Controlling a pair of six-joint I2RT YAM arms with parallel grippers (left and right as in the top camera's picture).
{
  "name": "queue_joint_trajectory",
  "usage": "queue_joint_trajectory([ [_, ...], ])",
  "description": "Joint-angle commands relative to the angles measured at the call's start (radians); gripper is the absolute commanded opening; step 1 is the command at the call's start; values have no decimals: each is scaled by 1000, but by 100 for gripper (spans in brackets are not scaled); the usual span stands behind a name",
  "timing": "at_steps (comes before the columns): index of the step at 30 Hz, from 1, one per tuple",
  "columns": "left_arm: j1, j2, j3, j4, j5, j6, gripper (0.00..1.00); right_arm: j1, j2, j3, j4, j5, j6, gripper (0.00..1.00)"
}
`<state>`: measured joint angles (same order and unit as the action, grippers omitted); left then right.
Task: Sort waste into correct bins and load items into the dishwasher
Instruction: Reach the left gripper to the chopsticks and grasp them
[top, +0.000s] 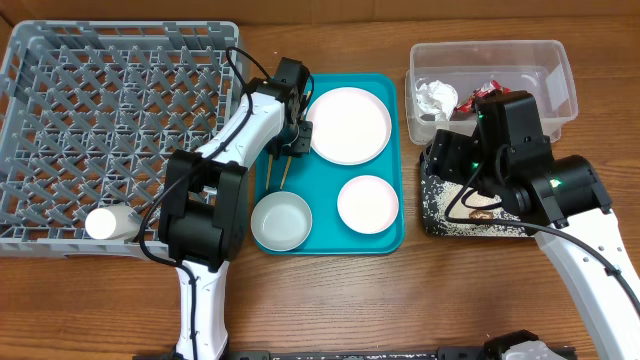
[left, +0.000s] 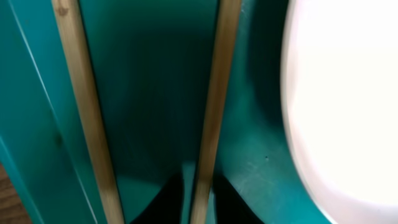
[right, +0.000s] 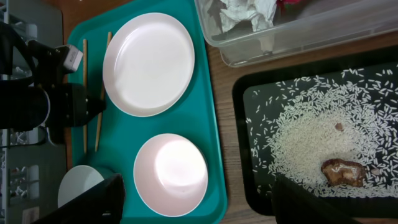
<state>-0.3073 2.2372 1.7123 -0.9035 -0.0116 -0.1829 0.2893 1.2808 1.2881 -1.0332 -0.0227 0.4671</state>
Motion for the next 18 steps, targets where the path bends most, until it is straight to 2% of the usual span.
queue_joint_trajectory([
  [1,0,21,-2,1,-6,15,4,-3,-7,14,3,-5,2,77],
  [8,16,4,74,-98,-6,14,4,-3,-7,14,-5,-5,2,76],
  [18,97,-117,412,-388,-29,11,4,-3,-7,14,-10,-6,2,76],
])
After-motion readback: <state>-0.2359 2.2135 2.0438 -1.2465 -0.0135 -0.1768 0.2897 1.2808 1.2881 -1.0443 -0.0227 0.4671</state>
